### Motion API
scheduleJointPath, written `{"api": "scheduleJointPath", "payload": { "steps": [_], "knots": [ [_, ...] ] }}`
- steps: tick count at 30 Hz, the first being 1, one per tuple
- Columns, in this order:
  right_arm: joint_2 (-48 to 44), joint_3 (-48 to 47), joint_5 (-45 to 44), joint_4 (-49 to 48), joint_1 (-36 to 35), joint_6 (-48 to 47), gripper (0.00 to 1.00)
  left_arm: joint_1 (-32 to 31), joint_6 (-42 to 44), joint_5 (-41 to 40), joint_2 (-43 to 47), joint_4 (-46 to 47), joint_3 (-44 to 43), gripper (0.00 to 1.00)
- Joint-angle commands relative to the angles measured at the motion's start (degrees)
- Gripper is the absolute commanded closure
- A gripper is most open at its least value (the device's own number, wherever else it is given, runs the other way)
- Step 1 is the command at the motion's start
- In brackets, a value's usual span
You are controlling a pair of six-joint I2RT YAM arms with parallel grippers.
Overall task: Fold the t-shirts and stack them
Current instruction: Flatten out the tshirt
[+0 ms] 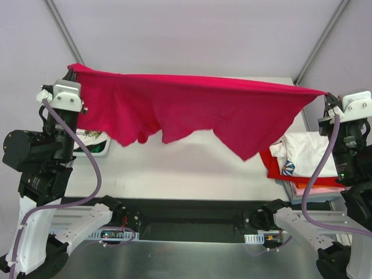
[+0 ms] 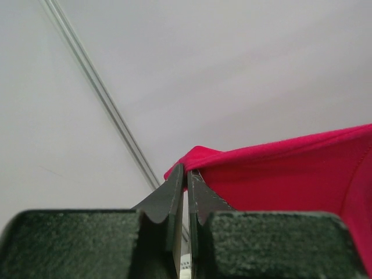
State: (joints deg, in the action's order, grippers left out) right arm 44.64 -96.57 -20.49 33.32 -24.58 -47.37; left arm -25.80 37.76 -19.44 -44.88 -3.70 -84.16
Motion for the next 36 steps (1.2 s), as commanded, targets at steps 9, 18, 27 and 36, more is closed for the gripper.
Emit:
{"api": "scheduleJointPath", "payload": {
  "steps": [9, 18, 27, 36],
  "knots": [
    [-2.8, -0.8, -9.4, 0.7, 4.7, 0.2, 0.99, 2.8, 2.6, -8.8, 0.7, -0.1, 1.1, 1.00],
    [2.8, -2.8, -12.0, -1.0, 4.7, -1.3, 0.99, 2.6, 3.5, -9.2, -4.6, 2.2, -4.5, 1.00],
    [14.9, -9.8, -11.9, -5.6, 4.6, -4.1, 0.99, 3.5, 9.4, -9.5, -19.6, 16.9, -10.0, 1.00],
    [7.9, -8.0, -9.3, -3.1, 4.6, -0.6, 0.99, 3.5, 4.9, -9.0, -10.9, 14.3, -3.9, 1.00]
  ]
}}
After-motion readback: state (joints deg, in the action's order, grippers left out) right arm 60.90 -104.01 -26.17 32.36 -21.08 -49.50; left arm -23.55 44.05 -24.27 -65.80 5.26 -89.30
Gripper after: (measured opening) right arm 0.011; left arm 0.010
